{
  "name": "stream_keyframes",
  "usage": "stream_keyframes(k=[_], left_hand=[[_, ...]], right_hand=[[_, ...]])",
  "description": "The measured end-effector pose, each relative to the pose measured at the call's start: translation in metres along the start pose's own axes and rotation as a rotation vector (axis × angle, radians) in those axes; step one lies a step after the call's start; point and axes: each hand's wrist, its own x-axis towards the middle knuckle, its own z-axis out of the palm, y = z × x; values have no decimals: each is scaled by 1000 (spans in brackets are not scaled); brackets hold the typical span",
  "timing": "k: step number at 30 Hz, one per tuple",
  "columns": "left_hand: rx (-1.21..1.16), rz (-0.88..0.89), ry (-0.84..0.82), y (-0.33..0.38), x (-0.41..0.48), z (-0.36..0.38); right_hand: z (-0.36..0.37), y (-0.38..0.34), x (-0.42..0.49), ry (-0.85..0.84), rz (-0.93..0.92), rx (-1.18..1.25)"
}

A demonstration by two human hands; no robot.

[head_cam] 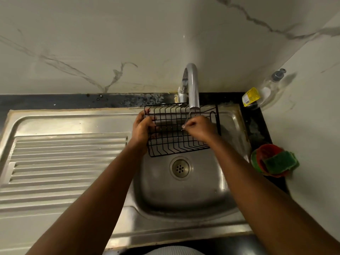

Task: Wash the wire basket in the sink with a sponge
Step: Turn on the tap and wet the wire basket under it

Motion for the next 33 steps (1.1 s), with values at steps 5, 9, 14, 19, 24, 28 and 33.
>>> stream_keyframes(k=[5, 9, 14, 19, 24, 28, 33], left_hand=[[-8, -23, -27, -6, -6, 7], [-10, -13, -26, -8, -3, 18], [-69, -49, 24, 3, -1, 18], [-39, -72, 26, 3, -2, -3], [38, -119, 21, -9, -14, 7], [3, -216, -5, -9, -17, 18], [148, -308, -88, -2, -13, 18]], right_hand=[[5, 2, -4, 7, 95, -275], [20, -32, -13, -296, -142, -108], [29, -45, -10, -203, -364, 8], [-8, -6, 12, 1, 86, 198], [5, 6, -3, 239, 3, -280], [33, -27, -28, -73, -422, -413], [39, -45, -17, -303, -328, -107]])
